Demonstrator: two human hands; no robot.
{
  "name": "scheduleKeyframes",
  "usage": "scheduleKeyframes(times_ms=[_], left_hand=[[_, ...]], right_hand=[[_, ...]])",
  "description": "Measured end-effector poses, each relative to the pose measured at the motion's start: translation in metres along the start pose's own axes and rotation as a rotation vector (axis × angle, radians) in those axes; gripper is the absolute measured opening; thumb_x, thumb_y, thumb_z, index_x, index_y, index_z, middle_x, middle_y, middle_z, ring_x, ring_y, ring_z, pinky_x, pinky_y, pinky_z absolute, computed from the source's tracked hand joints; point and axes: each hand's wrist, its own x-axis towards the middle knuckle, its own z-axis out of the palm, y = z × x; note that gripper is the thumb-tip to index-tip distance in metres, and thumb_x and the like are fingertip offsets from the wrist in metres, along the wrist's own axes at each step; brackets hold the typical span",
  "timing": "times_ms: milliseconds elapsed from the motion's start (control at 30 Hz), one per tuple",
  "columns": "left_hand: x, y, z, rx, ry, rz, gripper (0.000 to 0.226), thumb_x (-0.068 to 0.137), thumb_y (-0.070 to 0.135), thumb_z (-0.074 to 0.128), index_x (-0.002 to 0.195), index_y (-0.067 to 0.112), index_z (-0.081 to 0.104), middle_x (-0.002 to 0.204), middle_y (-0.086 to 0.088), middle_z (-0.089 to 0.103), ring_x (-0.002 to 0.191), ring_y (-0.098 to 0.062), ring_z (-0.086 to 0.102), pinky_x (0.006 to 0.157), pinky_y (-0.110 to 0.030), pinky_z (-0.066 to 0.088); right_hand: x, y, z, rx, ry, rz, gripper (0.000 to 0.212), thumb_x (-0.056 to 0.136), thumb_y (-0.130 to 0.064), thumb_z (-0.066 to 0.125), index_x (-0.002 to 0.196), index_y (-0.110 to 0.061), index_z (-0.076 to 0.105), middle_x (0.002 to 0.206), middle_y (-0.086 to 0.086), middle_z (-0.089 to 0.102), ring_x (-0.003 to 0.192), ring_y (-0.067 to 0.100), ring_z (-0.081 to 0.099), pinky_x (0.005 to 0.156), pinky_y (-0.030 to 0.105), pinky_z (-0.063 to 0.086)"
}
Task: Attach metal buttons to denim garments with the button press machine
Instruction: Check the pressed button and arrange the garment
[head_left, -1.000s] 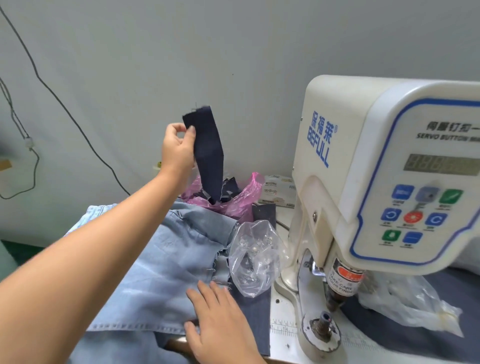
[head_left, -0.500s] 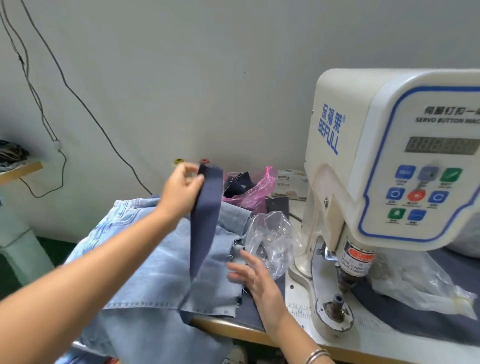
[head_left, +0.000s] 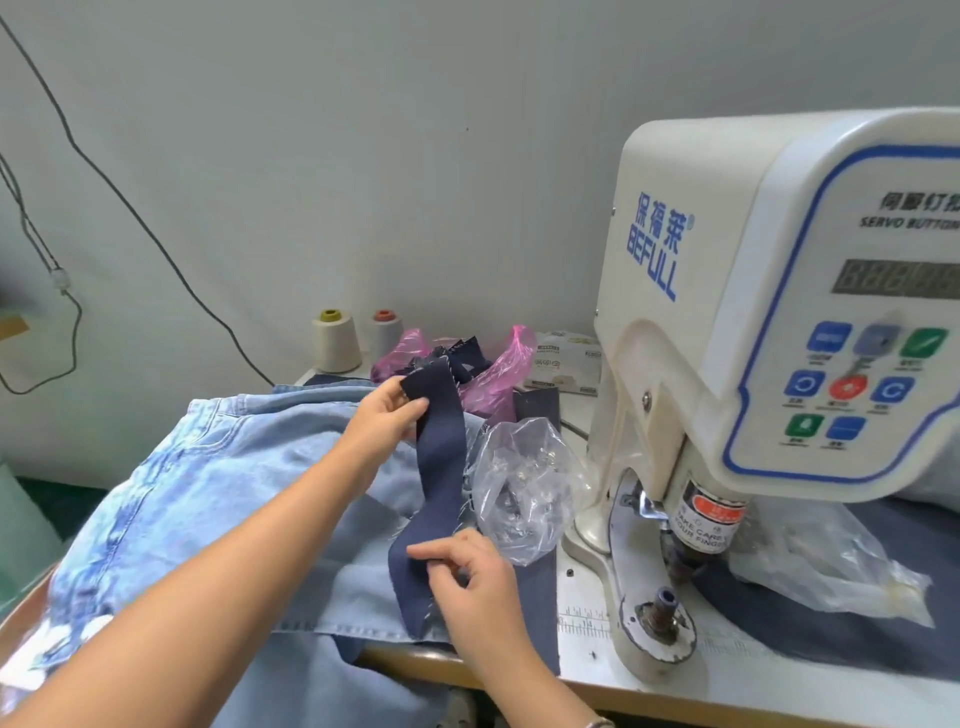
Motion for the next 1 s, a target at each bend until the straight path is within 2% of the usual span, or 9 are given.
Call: scheduleKeyframes(times_ms=[133,300,433,533,600,667,733,833,1000], left_hand=[[0.004,-0.031,0.002,0.757,0.037,0.026,0.016,0.087,0.007,0.061,0.103,0.006,0.062,0.099,-0.014,0.067,0.095,-0.029,0.06,0.079,-0.033,0.041],[0.003,-0.041,0.0,0.71,0.193,-0.021,0.015,0.086,0.015,0.063,0.097,0.017,0.053,0.088,-0.005,0.061,0.096,-0.032,0.059,0.077,-0.036,0.043],[0.004,-0.033,-0.002,0.722,0.187,0.01,0.029,0.087,0.015,0.063,0.113,0.012,0.052,0.111,-0.01,0.065,0.106,-0.032,0.058,0.086,-0.04,0.046],[-0.005,-0.031,0.001,0.876,0.141,0.178,0.051,0.081,0.011,0.067,0.129,0.012,0.048,0.125,-0.009,0.057,0.116,-0.033,0.051,0.095,-0.045,0.042],[-0.014,-0.022,0.005,0.991,0.138,0.46,0.055,0.075,0.0,0.063,0.129,0.011,0.054,0.128,-0.012,0.054,0.115,-0.037,0.05,0.094,-0.047,0.042],[-0.019,-0.009,0.006,1.094,-0.001,0.832,0.047,0.071,-0.003,0.048,0.11,0.015,0.068,0.121,-0.009,0.061,0.107,-0.035,0.057,0.086,-0.045,0.046],[-0.024,0.0,0.003,1.248,-0.332,1.062,0.04,0.072,0.006,0.042,0.096,0.022,0.069,0.113,0.002,0.065,0.106,-0.027,0.059,0.083,-0.038,0.045],[-0.027,0.009,0.003,1.437,-0.691,1.084,0.02,0.086,0.026,0.045,0.097,0.03,0.061,0.108,0.013,0.063,0.111,-0.016,0.054,0.088,-0.028,0.033],[-0.029,0.025,-0.002,1.541,-0.862,1.156,0.011,0.081,0.029,0.055,0.091,0.03,0.059,0.082,0.012,0.06,0.09,-0.014,0.052,0.085,-0.028,0.034]], right_hand=[[-0.001,0.002,-0.002,-0.351,-0.092,0.07,0.03,0.088,-0.011,0.05,0.107,-0.028,0.067,0.105,-0.012,0.06,0.106,0.01,0.048,0.096,0.026,0.037],[0.002,0.0,-0.005,-0.353,-0.091,0.175,0.04,0.087,-0.018,0.049,0.126,-0.025,0.044,0.122,-0.007,0.044,0.121,0.015,0.036,0.102,0.024,0.029],[0.008,-0.007,-0.003,-0.352,-0.126,0.269,0.056,0.086,-0.02,0.048,0.138,-0.031,0.031,0.135,-0.006,0.045,0.126,0.021,0.033,0.102,0.031,0.029],[0.009,-0.01,-0.001,-0.36,-0.149,0.326,0.056,0.086,-0.019,0.047,0.136,-0.037,0.029,0.117,-0.005,0.048,0.122,0.024,0.034,0.096,0.033,0.027],[0.008,-0.013,-0.001,-0.356,-0.121,0.318,0.053,0.084,-0.017,0.046,0.129,-0.042,0.034,0.096,-0.014,0.04,0.117,0.021,0.035,0.092,0.03,0.023],[0.005,-0.017,-0.001,-0.35,-0.065,0.249,0.05,0.082,-0.015,0.048,0.122,-0.044,0.04,0.087,-0.018,0.037,0.112,0.015,0.036,0.093,0.027,0.019],[0.001,-0.02,0.0,-0.385,-0.023,0.11,0.047,0.078,-0.017,0.049,0.117,-0.044,0.043,0.095,-0.02,0.044,0.109,0.008,0.034,0.091,0.024,0.015],[-0.006,-0.022,-0.002,-0.408,-0.016,-0.104,0.043,0.076,-0.022,0.049,0.115,-0.039,0.047,0.106,-0.021,0.045,0.11,0.003,0.029,0.093,0.021,0.015],[-0.017,-0.03,-0.009,-0.411,-0.004,-0.394,0.041,0.067,-0.012,0.057,0.106,-0.023,0.057,0.103,-0.01,0.059,0.101,0.005,0.041,0.095,0.019,0.018]])
